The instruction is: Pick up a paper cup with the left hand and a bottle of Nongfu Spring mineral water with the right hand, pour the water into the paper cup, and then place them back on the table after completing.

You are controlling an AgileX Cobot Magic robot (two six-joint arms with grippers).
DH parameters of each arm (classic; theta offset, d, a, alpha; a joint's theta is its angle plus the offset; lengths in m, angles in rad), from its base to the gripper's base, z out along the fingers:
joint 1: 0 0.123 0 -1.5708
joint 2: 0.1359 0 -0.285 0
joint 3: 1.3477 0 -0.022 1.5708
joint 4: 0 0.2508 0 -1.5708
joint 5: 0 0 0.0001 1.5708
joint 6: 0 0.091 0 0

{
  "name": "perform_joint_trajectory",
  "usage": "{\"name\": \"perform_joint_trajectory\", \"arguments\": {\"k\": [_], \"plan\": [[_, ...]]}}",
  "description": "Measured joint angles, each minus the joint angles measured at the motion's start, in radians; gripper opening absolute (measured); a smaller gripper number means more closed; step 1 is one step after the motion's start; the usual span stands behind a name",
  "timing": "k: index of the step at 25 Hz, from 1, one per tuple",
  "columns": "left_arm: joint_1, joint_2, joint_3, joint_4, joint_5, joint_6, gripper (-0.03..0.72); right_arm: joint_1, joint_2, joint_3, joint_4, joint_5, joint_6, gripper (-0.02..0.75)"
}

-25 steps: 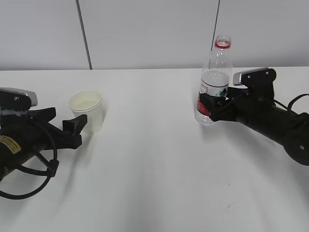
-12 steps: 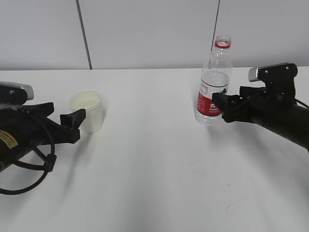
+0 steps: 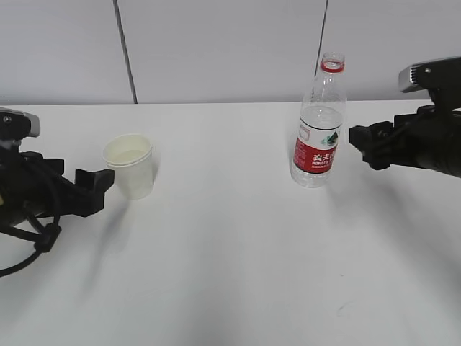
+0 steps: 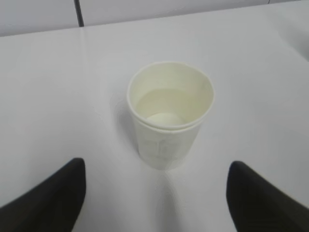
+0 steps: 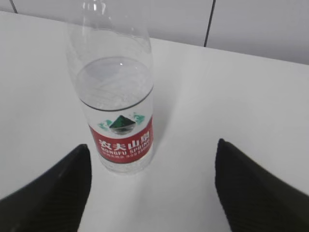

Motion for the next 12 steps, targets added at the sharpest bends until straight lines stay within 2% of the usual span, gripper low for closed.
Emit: {"name": "perform_joint_trajectory", "arguments": {"k": [8,12], "plan": [[0.0,-0.19,0.001,-0.03,0.357,-0.02,0.549,0.0,-0.119,0.002,0.0,0.343,0.07,0.577],[0.0,-0.268,-0.039,-0.071,0.663,-0.021,0.549,0.0,-0.179,-0.015,0.038,0.557,0.123,0.577]]}}
